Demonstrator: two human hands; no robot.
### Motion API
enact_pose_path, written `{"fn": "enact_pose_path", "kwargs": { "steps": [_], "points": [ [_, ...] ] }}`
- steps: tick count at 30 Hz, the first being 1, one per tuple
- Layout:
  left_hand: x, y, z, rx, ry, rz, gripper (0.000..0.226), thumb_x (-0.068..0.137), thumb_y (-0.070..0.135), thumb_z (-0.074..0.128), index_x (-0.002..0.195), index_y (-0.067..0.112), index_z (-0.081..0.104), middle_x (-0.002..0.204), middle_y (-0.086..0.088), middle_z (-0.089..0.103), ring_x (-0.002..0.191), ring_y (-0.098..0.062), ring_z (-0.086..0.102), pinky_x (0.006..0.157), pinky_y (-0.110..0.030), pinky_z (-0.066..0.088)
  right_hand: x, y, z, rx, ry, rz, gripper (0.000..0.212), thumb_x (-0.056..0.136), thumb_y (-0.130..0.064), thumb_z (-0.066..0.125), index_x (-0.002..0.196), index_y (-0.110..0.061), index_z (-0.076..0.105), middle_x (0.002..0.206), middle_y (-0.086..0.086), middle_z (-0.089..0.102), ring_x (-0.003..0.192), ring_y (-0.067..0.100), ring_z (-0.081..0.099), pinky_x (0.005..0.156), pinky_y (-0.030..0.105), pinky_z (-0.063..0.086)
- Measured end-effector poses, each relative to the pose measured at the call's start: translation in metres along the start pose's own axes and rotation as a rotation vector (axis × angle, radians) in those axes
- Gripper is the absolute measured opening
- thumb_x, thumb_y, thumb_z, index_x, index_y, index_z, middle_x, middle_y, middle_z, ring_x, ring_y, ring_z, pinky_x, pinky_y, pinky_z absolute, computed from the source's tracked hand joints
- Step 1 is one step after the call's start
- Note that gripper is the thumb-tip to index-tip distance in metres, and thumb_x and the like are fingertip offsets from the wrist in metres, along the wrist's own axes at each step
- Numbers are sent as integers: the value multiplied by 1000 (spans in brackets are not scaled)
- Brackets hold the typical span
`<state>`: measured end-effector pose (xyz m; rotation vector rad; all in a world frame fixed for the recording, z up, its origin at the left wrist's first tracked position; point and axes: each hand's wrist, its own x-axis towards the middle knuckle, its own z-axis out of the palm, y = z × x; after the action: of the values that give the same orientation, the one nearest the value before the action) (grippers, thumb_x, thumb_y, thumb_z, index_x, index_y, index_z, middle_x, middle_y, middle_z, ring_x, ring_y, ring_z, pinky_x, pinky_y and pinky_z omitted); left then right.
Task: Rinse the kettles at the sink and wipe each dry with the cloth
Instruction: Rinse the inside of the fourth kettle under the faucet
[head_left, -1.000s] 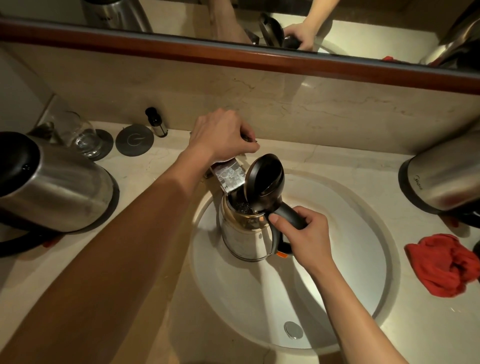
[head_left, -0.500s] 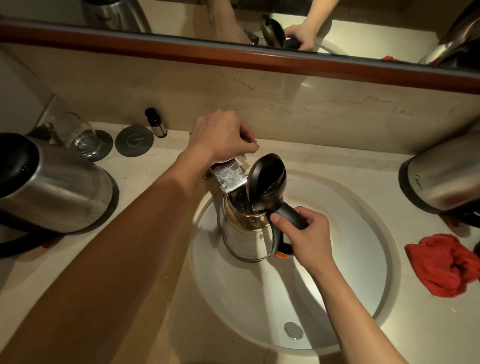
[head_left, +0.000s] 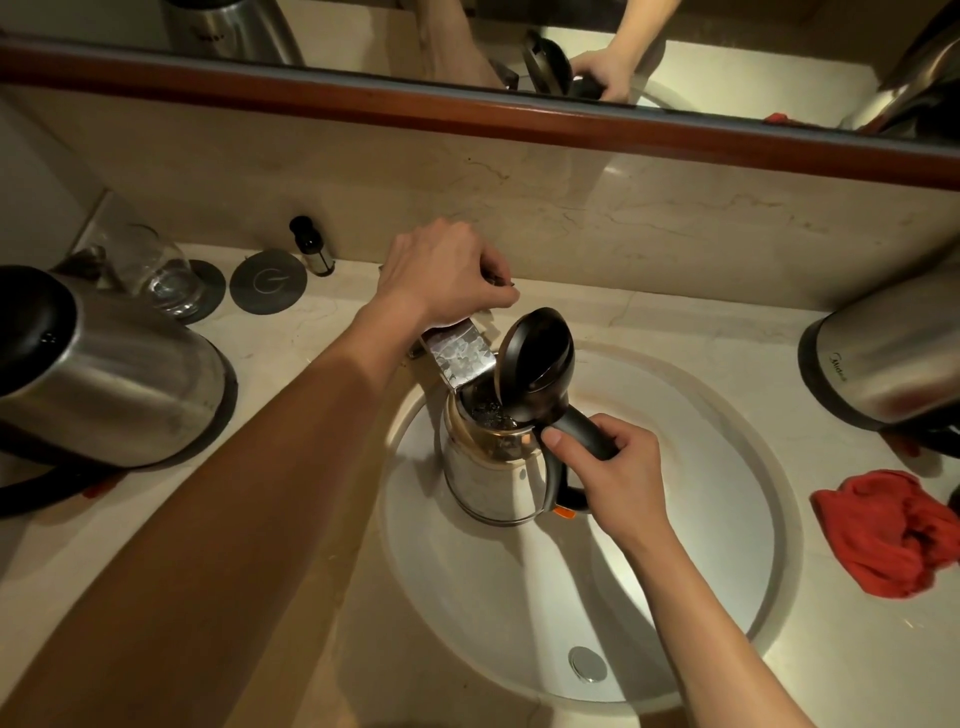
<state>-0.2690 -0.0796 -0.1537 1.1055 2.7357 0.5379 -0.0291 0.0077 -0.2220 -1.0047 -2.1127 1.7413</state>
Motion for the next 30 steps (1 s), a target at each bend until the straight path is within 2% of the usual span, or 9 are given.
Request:
{"fn": "enact_pose_path", "kwargs": {
  "steps": [6,12,17,26,30],
  "points": [
    [0,0,1,1,0,-2,22,83,53,68,93,37,77,81,19,62,83,-10,51,74,-30,32,0,-3,0,10,0,9,33,83,-12,84,59,-15,62,49,-15,51,50,2,44,54,12,36],
    [1,-2,2,0,8,1,22,82,53,68,93,37,77,90,17,72,82,-9,51,72,-30,32,1,-5,0,6,-6,6,33,83,-12,85,60,-14,62,49,-15,50,50,2,43,54,11,36],
    [1,-2,2,-5,9,-2,22,82,53,68,93,37,77,93,17,72,83,-8,50,73,-31,32,3,-3,0,-3,-4,-9,33,82,-13,85,60,-9,61,49,-14,49,50,3,42,53,12,35],
    [0,-1,1,-4,-1,2,21,82,52,68,92,37,78,93,16,73,92,-13,62,73,-30,36,3,1,-1,-13,-3,-24,31,83,-15,85,66,0,64,52,-10,51,52,5,44,55,14,37],
    [-1,-1,2,-5,0,5,22,82,52,68,93,36,77,93,16,73,92,-13,62,74,-30,36,3,1,-1,-22,-2,-26,33,82,-16,86,64,-2,63,51,-10,50,52,5,43,54,14,36]
  ]
}}
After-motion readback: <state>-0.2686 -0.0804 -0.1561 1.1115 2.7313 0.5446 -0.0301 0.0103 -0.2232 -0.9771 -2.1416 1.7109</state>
